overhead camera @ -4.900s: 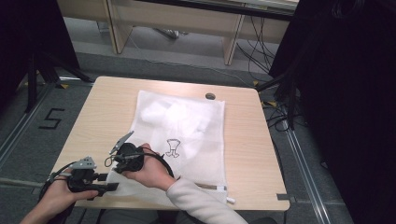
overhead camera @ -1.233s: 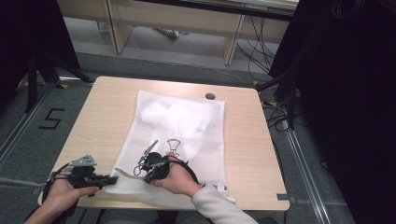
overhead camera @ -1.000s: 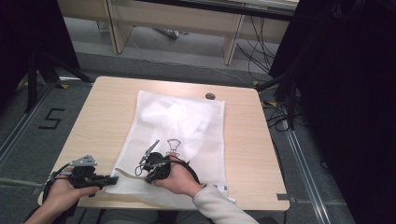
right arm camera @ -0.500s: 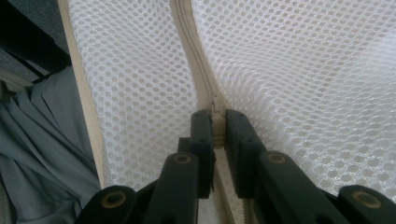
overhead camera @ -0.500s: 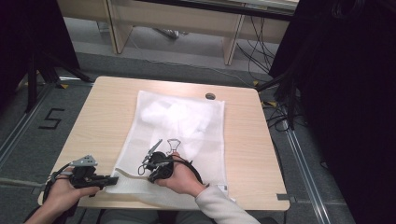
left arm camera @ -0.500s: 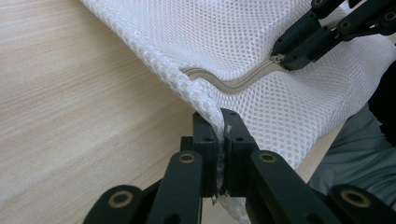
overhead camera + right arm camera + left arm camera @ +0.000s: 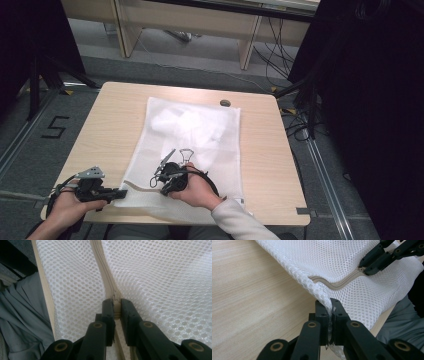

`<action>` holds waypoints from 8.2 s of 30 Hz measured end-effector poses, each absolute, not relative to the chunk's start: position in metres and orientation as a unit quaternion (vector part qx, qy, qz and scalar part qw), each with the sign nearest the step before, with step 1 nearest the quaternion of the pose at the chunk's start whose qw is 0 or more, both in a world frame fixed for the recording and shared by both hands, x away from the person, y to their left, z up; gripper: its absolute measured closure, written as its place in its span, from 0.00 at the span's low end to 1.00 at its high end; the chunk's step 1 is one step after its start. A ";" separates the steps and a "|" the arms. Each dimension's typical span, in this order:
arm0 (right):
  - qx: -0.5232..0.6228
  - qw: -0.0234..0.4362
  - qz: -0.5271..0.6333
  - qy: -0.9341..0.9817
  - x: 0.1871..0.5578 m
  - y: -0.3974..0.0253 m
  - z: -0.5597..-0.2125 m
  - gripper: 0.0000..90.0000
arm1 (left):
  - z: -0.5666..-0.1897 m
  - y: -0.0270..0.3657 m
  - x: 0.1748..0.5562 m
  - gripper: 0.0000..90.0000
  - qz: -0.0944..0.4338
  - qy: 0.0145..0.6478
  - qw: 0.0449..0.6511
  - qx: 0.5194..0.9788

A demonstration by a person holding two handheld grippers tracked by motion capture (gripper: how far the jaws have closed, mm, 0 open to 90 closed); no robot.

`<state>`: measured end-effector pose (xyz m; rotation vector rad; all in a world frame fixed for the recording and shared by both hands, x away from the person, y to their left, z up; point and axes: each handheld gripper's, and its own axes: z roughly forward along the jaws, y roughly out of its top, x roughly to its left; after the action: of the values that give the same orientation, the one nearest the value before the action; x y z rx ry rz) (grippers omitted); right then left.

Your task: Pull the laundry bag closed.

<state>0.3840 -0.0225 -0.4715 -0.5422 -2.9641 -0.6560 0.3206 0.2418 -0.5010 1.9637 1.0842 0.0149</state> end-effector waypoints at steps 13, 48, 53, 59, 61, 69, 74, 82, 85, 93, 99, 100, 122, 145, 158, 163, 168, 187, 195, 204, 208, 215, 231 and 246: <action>-0.181 0.032 -0.207 -0.961 0.384 -0.031 -0.470 0.91 | -0.501 0.242 0.321 0.95 0.005 0.433 0.435 0.789; -0.197 0.033 -0.203 -0.959 0.383 -0.046 -0.469 0.91 | -0.503 0.240 0.320 0.95 0.009 0.438 0.439 0.784; -0.193 0.033 -0.203 -0.959 0.383 -0.047 -0.468 0.91 | -0.503 0.240 0.320 0.95 0.009 0.438 0.439 0.784; -0.193 0.030 -0.201 -0.960 0.384 -0.051 -0.468 0.91 | -0.502 0.241 0.320 0.95 0.007 0.438 0.435 0.787; -0.196 0.031 -0.201 -0.959 0.383 -0.052 -0.467 0.92 | -0.503 0.240 0.320 0.95 0.009 0.439 0.440 0.783; -0.197 0.029 -0.200 -0.959 0.384 -0.056 -0.466 0.91 | -0.502 0.241 0.320 0.95 0.005 0.438 0.432 0.788; -0.195 0.030 -0.201 -0.960 0.384 -0.059 -0.465 0.91 | -0.503 0.240 0.320 0.95 0.008 0.438 0.437 0.785; -0.199 0.026 -0.198 -0.960 0.384 -0.060 -0.464 0.91 | -0.504 0.240 0.320 0.95 0.008 0.439 0.436 0.785; -0.198 0.022 -0.199 -0.959 0.385 -0.064 -0.465 0.91 | -0.504 0.239 0.320 0.95 0.009 0.439 0.439 0.784; -0.201 0.021 -0.197 -0.959 0.385 -0.067 -0.464 0.91 | -0.504 0.240 0.321 0.95 0.007 0.439 0.437 0.785; -0.206 0.020 -0.195 -0.959 0.385 -0.071 -0.464 0.91 | -0.504 0.240 0.321 0.95 0.008 0.439 0.438 0.785; -0.203 0.020 -0.196 -0.959 0.386 -0.072 -0.464 0.91 | -0.504 0.240 0.321 0.95 0.007 0.439 0.434 0.787; -0.211 0.023 -0.196 -0.958 0.388 -0.082 -0.463 0.91 | -0.504 0.241 0.321 0.95 0.004 0.437 0.429 0.791; -0.221 0.026 -0.196 -0.955 0.385 -0.094 -0.460 0.91 | -0.504 0.241 0.321 0.95 0.003 0.438 0.428 0.791; -0.221 0.018 -0.193 -0.956 0.385 -0.100 -0.461 0.91 | -0.505 0.240 0.321 0.95 0.008 0.440 0.434 0.786; -0.227 0.026 -0.196 -0.954 0.384 -0.102 -0.460 0.91 | -0.505 0.240 0.321 0.95 0.008 0.440 0.434 0.786; -0.234 0.019 -0.192 -0.953 0.384 -0.105 -0.459 0.91 | -0.505 0.240 0.321 0.95 0.008 0.440 0.434 0.786; -0.238 0.024 -0.195 -0.951 0.383 -0.115 -0.458 0.91 | -0.505 0.240 0.321 0.95 0.008 0.441 0.434 0.786; -0.240 0.025 -0.195 -0.951 0.382 -0.119 -0.458 0.91 | -0.505 0.240 0.321 0.95 0.008 0.440 0.434 0.786; -0.245 0.023 -0.195 -0.950 0.381 -0.126 -0.457 0.91 | -0.505 0.240 0.321 0.95 0.008 0.440 0.434 0.786; -0.243 0.020 -0.193 -0.950 0.381 -0.127 -0.458 0.91 | -0.505 0.240 0.321 0.95 0.008 0.440 0.434 0.786; -0.250 0.018 -0.194 -0.948 0.380 -0.130 -0.457 0.91 | -0.505 0.240 0.321 0.95 0.008 0.440 0.434 0.787; -0.256 0.019 -0.193 -0.947 0.378 -0.140 -0.456 0.91 | -0.504 0.241 0.321 0.95 0.001 0.437 0.427 0.792; -0.259 0.017 -0.193 -0.946 0.378 -0.147 -0.456 0.91 | -0.504 0.240 0.321 0.95 0.001 0.437 0.427 0.791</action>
<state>0.3776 -0.1469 -0.4559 -0.8057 -2.9403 -0.6008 0.3209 0.2405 -0.5044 1.9768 1.0922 0.0023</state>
